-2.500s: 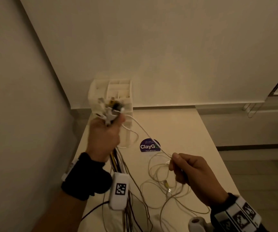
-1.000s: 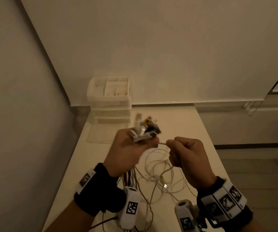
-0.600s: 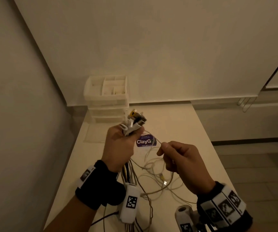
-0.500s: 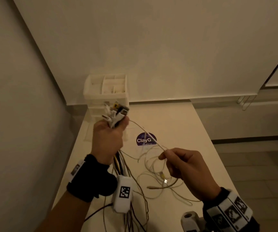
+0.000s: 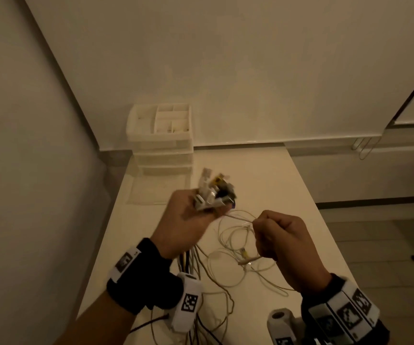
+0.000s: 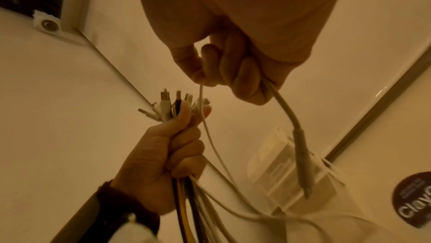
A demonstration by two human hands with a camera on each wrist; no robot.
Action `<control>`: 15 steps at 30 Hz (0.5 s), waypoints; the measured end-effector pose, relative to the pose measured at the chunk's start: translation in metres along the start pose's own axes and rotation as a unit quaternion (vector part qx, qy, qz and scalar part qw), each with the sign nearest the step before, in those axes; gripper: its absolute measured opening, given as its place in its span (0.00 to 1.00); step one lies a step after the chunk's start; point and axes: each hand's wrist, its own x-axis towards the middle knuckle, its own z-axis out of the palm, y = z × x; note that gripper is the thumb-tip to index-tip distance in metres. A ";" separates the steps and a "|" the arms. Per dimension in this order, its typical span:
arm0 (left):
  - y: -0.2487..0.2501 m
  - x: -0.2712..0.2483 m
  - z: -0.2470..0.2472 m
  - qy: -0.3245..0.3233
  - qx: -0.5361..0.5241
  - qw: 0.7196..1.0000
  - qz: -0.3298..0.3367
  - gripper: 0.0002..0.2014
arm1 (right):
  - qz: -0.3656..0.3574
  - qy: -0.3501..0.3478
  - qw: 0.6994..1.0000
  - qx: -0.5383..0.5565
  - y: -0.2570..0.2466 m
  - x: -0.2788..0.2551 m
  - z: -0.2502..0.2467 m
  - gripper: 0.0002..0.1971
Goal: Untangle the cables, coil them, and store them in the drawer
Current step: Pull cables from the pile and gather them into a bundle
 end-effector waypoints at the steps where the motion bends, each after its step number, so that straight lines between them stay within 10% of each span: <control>1: 0.000 -0.005 0.006 -0.041 0.019 0.999 0.006 0.09 | -0.010 -0.001 1.000 0.017 -0.003 0.002 0.003 0.14; 9: -0.005 -0.005 -0.005 0.067 -0.011 0.997 -0.021 0.05 | 0.033 -0.070 0.997 -0.012 0.000 -0.025 -0.006 0.15; 15: -0.002 -0.016 -0.003 -0.013 -0.024 0.999 -0.029 0.16 | 0.050 -0.078 0.994 -0.050 0.017 -0.058 -0.021 0.12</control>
